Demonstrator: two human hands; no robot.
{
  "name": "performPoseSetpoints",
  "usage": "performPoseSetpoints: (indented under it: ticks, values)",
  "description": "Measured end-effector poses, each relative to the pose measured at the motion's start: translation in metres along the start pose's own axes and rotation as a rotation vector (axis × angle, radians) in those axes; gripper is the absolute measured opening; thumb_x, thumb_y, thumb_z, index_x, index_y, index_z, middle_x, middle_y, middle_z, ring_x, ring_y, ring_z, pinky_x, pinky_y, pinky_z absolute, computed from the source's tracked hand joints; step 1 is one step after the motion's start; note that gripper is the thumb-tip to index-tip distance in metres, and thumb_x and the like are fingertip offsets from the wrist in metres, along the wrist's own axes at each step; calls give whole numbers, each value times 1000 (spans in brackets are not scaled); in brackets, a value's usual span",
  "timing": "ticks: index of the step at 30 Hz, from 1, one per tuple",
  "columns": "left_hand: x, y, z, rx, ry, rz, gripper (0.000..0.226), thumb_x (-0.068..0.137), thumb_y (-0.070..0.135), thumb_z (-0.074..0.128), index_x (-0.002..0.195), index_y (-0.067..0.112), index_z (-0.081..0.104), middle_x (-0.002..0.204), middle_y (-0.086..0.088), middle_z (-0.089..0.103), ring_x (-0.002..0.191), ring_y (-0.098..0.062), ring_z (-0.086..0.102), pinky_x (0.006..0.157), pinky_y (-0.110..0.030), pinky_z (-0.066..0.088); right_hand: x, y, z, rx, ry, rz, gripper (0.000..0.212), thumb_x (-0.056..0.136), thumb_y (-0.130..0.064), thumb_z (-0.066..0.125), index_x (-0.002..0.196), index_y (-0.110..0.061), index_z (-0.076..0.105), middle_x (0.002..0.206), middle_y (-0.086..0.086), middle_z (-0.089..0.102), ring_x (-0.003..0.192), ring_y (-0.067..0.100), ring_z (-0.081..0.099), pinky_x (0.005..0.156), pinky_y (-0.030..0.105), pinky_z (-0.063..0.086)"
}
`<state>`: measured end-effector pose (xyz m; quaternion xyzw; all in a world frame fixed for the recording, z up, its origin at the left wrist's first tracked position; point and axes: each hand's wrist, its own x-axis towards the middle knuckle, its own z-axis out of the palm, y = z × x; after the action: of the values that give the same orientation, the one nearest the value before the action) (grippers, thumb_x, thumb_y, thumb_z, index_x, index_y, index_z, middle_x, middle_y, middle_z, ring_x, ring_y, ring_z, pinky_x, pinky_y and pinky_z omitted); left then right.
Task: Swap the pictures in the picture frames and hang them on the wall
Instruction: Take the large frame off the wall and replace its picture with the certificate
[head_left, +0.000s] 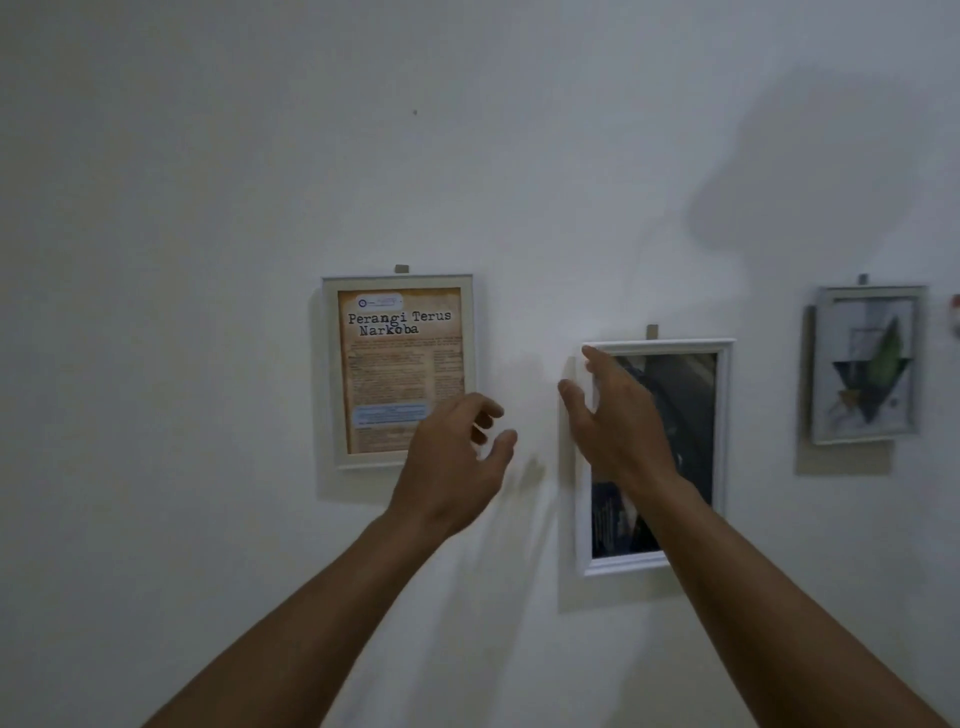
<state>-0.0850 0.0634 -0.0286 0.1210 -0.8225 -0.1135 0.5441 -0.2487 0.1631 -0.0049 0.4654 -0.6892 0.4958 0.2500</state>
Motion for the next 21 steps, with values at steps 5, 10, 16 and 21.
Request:
performPoseSetpoints:
  ticks: [5, 10, 16, 21]
  values:
    - [-6, 33, 64, -111, -66, -130, 26, 87, 36, 67, 109, 27, 59, 106, 12, 59, 89, 0, 59, 75, -19, 53, -8, 59, -42, -6, 15, 82, 43, 95, -28, 59, 136, -20, 49, 127, 1, 61, 112, 14, 58, 95, 38, 52]
    - [-7, 49, 122, -138, -48, -298, 44, 88, 30, 68, 125, 28, 47, 124, 5, 50, 105, -9, 53, 85, -22, 47, -8, 119, -70, -20, 8, 186, 62, 93, -24, 62, 148, -20, 34, 139, 8, 46, 124, 25, 51, 101, 39, 49]
    - [-7, 53, 159, -138, 13, -450, 57, 91, 15, 64, 138, 25, 34, 139, -5, 46, 117, -23, 54, 95, -33, 50, -5, 176, -77, 79, -57, 298, 77, 94, -20, 64, 155, -22, 18, 153, 7, 33, 138, 30, 38, 108, 41, 40]
    - [-10, 49, 173, -126, -10, -428, 56, 94, 5, 57, 141, 25, 35, 133, -5, 52, 116, -24, 56, 90, -25, 48, -8, 205, -69, 183, -144, 334, 81, 92, -16, 66, 156, -24, 16, 155, 5, 33, 141, 30, 37, 109, 46, 39]
